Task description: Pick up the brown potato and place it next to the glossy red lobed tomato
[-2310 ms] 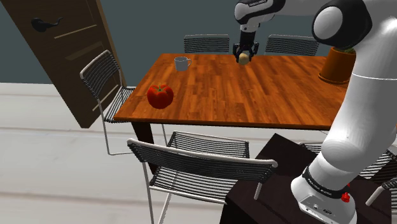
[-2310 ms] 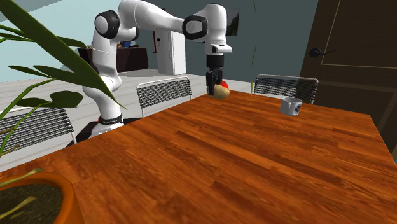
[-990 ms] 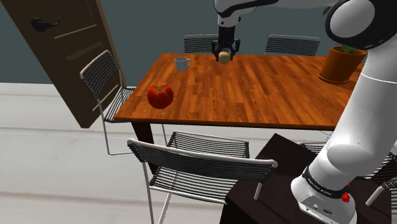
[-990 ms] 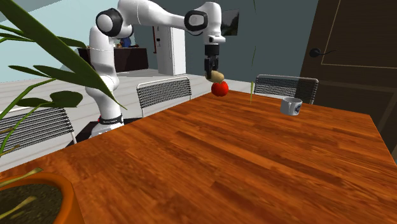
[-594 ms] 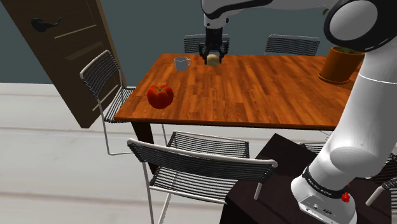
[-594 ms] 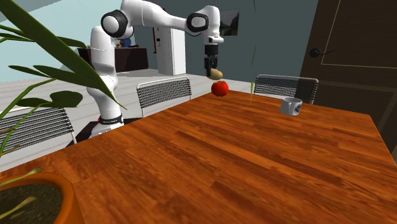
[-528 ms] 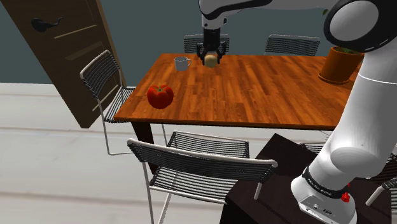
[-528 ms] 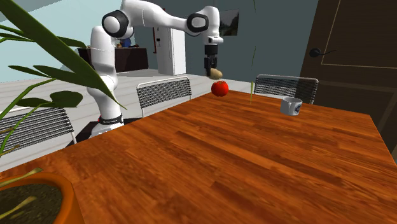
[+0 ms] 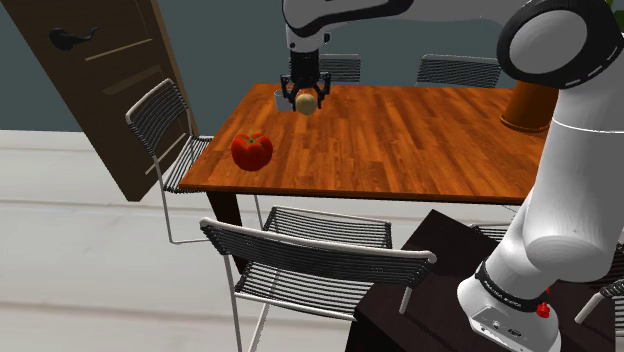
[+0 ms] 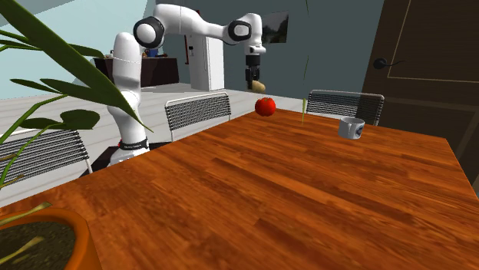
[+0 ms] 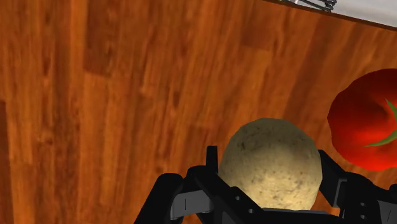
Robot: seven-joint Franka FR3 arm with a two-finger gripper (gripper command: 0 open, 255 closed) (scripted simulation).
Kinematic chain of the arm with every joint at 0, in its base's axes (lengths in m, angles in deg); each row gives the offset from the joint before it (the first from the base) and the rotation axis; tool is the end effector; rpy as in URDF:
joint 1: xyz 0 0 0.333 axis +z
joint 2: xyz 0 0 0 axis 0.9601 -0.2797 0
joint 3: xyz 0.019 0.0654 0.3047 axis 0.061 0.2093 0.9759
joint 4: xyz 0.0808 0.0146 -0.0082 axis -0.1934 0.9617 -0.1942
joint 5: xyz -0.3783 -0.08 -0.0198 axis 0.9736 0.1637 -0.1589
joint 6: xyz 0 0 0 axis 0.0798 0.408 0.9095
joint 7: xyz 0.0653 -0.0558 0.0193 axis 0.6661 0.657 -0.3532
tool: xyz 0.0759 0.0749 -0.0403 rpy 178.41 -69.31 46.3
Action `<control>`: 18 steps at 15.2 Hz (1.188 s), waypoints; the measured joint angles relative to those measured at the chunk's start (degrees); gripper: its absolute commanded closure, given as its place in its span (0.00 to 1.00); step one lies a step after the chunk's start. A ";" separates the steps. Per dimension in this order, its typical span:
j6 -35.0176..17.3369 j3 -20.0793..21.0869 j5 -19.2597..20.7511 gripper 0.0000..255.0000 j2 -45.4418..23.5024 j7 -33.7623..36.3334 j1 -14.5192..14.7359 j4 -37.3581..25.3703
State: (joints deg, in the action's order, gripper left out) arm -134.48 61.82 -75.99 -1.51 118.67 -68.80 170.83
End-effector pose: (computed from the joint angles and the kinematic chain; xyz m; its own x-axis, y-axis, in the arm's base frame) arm 0.6299 0.0393 0.5283 0.7942 -0.6066 0.0357 -0.6076 -0.7936 0.0316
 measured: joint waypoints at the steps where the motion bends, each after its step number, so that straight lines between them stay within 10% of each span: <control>1: -0.40 0.16 0.05 1.00 0.03 0.50 0.29 0.46; 18: -12.68 0.27 0.21 1.00 -1.20 1.40 0.46 11.54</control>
State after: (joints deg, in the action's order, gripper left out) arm -147.16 62.09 -75.78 -2.71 120.07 -68.34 182.38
